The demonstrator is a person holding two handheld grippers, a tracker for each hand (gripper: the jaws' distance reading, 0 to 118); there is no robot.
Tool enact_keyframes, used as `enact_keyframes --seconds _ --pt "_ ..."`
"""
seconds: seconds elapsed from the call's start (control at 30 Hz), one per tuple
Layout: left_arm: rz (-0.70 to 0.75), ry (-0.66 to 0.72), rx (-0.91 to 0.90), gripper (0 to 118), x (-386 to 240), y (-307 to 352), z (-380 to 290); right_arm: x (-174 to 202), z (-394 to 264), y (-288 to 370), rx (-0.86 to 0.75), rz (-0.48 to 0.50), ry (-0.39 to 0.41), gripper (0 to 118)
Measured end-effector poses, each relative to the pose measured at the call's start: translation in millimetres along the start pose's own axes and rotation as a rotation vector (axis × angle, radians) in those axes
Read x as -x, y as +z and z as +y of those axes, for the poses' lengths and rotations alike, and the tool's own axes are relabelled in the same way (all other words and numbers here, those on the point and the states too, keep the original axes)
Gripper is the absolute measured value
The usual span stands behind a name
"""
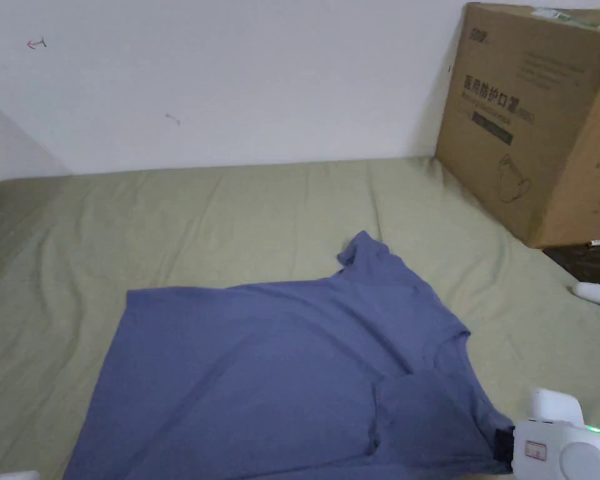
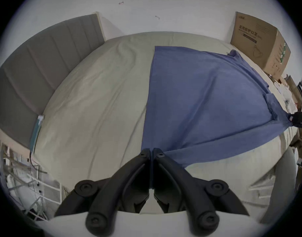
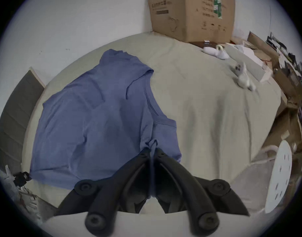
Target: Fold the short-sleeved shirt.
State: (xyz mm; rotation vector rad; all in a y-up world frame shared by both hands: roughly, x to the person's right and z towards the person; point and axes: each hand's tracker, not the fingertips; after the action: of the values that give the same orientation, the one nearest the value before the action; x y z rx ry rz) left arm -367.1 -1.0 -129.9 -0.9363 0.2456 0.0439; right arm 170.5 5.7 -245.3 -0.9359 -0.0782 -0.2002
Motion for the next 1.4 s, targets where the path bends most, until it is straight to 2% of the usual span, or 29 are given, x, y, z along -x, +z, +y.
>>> enact_keyframes --seconds 0.1,0.17,0.2,0.27,0.3,0.37,0.4,0.43,0.47,0.5,0.53,0.6,0.63,0.67,0.7,0.73,0.77,0.83,0.87,0.93,0.97,1.0,1.07,1.1,1.2,1.23,1.3,1.4 --pt "0.0 0.005 0.001 2 0.7 12.0 -16.8 -9.3 -13.3 10.8 0.005 -0.012 0.028 3" --pt "-0.006 0.008 -0.014 2 0.5 19.7 -22.3 -16.1 -17.2 14.1 0.021 0.015 -0.046 3" --pt "-0.007 0.013 -0.022 2 1.1 22.7 -23.2 -19.2 -19.7 16.6 0.01 0.019 -0.059 3" --pt "-0.012 0.029 -0.037 3 2.6 27.5 -22.5 -19.0 -21.2 20.3 0.005 0.009 -0.039 3" --pt "-0.019 0.038 -0.053 8 4.2 30.4 -21.7 -18.7 -21.6 21.1 -0.001 0.01 -0.024 3" --pt "-0.019 0.034 -0.063 43 4.8 33.2 -17.7 -17.9 -21.3 22.7 -0.014 0.023 -0.011 8" --pt "-0.016 0.025 -0.057 55 4.8 34.1 -14.5 -16.5 -20.4 22.4 -0.021 0.032 -0.002 11" --pt "-0.01 0.015 -0.054 55 5.4 35.7 -13.5 -15.5 -19.4 24.8 -0.021 0.036 0.002 11" --pt "-0.009 0.012 -0.056 96 6.3 37.2 -13.6 -14.6 -19.0 27.6 -0.026 0.039 0.008 38" --pt "-0.014 0.012 -0.064 108 6.5 42.2 -14.2 -13.9 -19.3 31.8 -0.039 0.047 0.021 63" --pt "-0.029 0.013 -0.083 107 8.2 49.3 -14.4 -12.7 -18.8 36.2 -0.046 0.06 0.039 72" --pt "-0.049 0.026 -0.087 103 10.9 56.3 -14.7 -9.3 -18.6 45.4 -0.053 0.074 0.076 72" --pt "-0.064 0.034 -0.084 96 11.5 59.8 -15.7 -7.9 -19.1 48.7 -0.054 0.088 0.09 71" --pt "-0.092 0.045 -0.092 72 13.0 63.4 -18.5 -7.1 -19.9 52.2 -0.052 0.106 0.107 64" --pt "-0.104 0.05 -0.088 40 14.5 65.9 -20.9 -5.1 -21.8 55.4 -0.046 0.118 0.123 40" --pt "-0.108 0.056 -0.077 7 15.2 66.5 -23.7 -3.0 -23.8 56.9 -0.032 0.126 0.136 1" --pt "-0.114 0.06 -0.064 0 12.0 67.8 -28.0 -0.7 -27.0 55.8 -0.02 0.115 0.134 0" --pt "-0.122 0.054 -0.022 0 14.4 64.4 -36.6 -2.6 -35.9 54.3 0.056 0.15 0.134 0" --pt "-0.123 0.046 0.0 0 15.2 61.6 -41.7 -2.6 -42.7 53.5 0.036 0.147 0.138 0" --pt "-0.095 0.051 -0.022 0 13.0 61.1 -49.1 3.1 -47.4 53.1 0.04 0.088 0.192 0" --pt "-0.084 0.047 -0.023 8 14.5 59.0 -49.6 4.9 -47.5 52.9 0.032 0.079 0.202 0" --pt "-0.068 0.05 -0.026 28 16.6 56.8 -47.5 3.3 -47.7 51.3 0.034 0.083 0.187 0" --pt "-0.077 0.074 -0.012 88 18.0 50.5 -42.5 0.7 -43.6 49.8 0.049 0.11 0.148 0" --pt "-0.096 0.1 0.005 96 21.1 41.4 -40.0 -0.4 -42.5 48.7 0.047 0.115 0.136 0" --pt "-0.12 0.123 0.042 93 24.1 23.5 -33.8 0.4 -42.3 47.9 0.048 0.093 0.153 0" --pt "-0.136 0.127 0.054 83 24.8 18.3 -33.3 0.2 -42.5 48.0 0.049 0.085 0.16 0" --pt "-0.181 0.118 0.091 2 20.8 8.0 -33.3 -3.7 -44.0 45.2 0.058 0.081 0.164 0" --pt "-0.139 0.092 0.13 2 12.7 -5.6 -38.9 -8.3 -46.0 45.0 0.075 0.078 0.149 0"
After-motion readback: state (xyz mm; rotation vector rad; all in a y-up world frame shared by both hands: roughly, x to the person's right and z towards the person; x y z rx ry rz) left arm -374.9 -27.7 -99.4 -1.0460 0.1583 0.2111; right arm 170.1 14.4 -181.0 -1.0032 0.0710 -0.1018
